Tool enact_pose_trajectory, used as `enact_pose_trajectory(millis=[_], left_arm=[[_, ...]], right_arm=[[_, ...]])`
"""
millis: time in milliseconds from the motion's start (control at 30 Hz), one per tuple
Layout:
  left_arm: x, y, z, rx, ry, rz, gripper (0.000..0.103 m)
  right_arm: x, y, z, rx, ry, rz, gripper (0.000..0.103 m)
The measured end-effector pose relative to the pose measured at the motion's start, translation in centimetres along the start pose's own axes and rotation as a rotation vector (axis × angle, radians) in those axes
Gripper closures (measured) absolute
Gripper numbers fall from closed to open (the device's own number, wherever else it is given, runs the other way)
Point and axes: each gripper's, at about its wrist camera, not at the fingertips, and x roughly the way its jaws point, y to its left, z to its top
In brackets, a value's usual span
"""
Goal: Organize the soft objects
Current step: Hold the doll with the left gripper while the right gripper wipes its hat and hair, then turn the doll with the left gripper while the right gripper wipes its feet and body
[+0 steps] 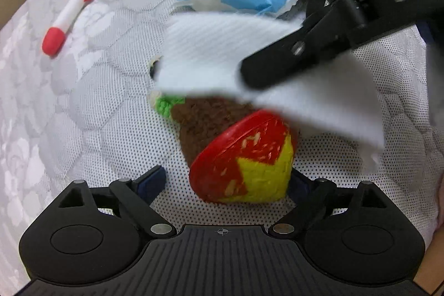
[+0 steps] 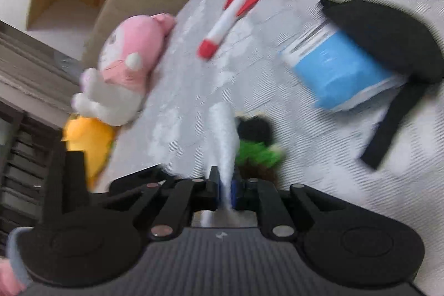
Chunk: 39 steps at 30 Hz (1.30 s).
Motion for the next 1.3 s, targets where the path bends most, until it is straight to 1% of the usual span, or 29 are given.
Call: enact_pose_trajectory(millis=[67, 133, 200, 333, 467, 533, 567, 633, 700, 800, 900, 1000, 1033, 1067, 1100, 1133, 1167, 1200, 1233, 1267, 1300], left_arm=[[0.0, 0.1, -0.2, -0.006, 0.003, -0.003, 0.009], [-0.1, 0.1, -0.4, -0.011, 0.005, -0.007, 0.009], [-0.1, 0.1, -0.5, -0.014, 0.008, -0.006, 0.009], [0.0, -0.1, -0.5, -0.016, 0.013, 0.001, 0.007], [-0.5, -0.1, -0.8, -0.023, 0.015, -0.003, 0.006], [-1.2, 0.6, -0.7, -0.062, -0.019, -0.023, 0.006], [-1.2, 1.2, -0.5, -0.101, -0.039, -0.052, 0.006], [-1.8, 2.6, -0.3, -0.197, -0.075, -0.116, 0.006], [-1.2, 3.0, 0.4, -0.242, -0.071, -0.118, 0.006], [0.0, 3.6, 1.5, -0.309, -0.057, -0.124, 0.005], [1.7, 4.2, 2.9, -0.375, -0.03, -0.136, 0.0], [2.4, 5.0, 4.6, -0.392, -0.028, -0.14, 0.0], [2.2, 5.0, 5.1, -0.368, -0.04, -0.142, 0.0], [1.9, 4.8, 5.6, -0.337, -0.059, -0.138, 0.008], [1.6, 4.7, 5.9, -0.315, -0.071, -0.12, 0.021], [1.3, 4.6, 6.1, -0.293, -0.084, -0.103, 0.035], [1.0, 4.5, 6.3, -0.272, -0.097, -0.086, 0.036], [0.7, 4.4, 6.6, -0.251, -0.111, -0.069, 0.037], [-0.1, 4.3, 6.3, -0.253, -0.145, -0.06, 0.039], [-0.6, 4.5, 6.0, -0.252, -0.179, -0.057, 0.048], [-1.2, 4.6, 5.7, -0.251, -0.213, -0.055, 0.051]], right_arm=[[0.2, -0.8, 0.2, 0.023, 0.006, -0.034, 0.092], [0.4, -1.8, 0.3, 0.059, 0.022, -0.035, 0.092], [0.9, -2.1, 0.5, 0.062, 0.028, -0.056, 0.092], [1.2, -1.5, 0.3, -0.001, 0.008, -0.121, 0.092], [1.1, -0.6, 0.0, -0.105, -0.052, -0.261, 0.092], [0.4, -1.1, 0.3, -0.068, -0.073, -0.237, 0.092], [0.0, -1.4, 0.5, -0.045, -0.082, -0.22, 0.092], [-1.1, -2.2, 1.3, 0.02, -0.093, -0.139, 0.092], [-1.7, -2.7, 1.9, 0.055, -0.103, -0.099, 0.092], [-1.9, -3.2, 2.2, 0.061, -0.109, -0.111, 0.092], [-1.8, -3.4, 1.9, 0.06, -0.089, -0.114, 0.09], [-1.6, -3.2, 1.7, 0.032, -0.073, -0.126, 0.09], [-1.3, -3.1, 1.8, 0.017, -0.065, -0.135, 0.089], [-1.2, -2.9, 1.7, -0.002, -0.057, -0.146, 0.084], [-0.9, -2.8, 1.7, -0.02, -0.052, -0.162, 0.08], [-0.8, -2.6, 1.6, -0.039, -0.049, -0.186, 0.07], [-0.6, -2.4, 1.4, -0.063, -0.037, -0.209, 0.066], [-0.4, -2.1, 1.1, -0.095, -0.027, -0.237, 0.067], [-0.3, -1.7, 0.5, -0.135, -0.024, -0.278, 0.067], [-0.1, -1.4, -0.1, -0.171, -0.019, -0.314, 0.067], [0.0, -1.0, -0.8, -0.207, -0.023, -0.345, 0.067]])
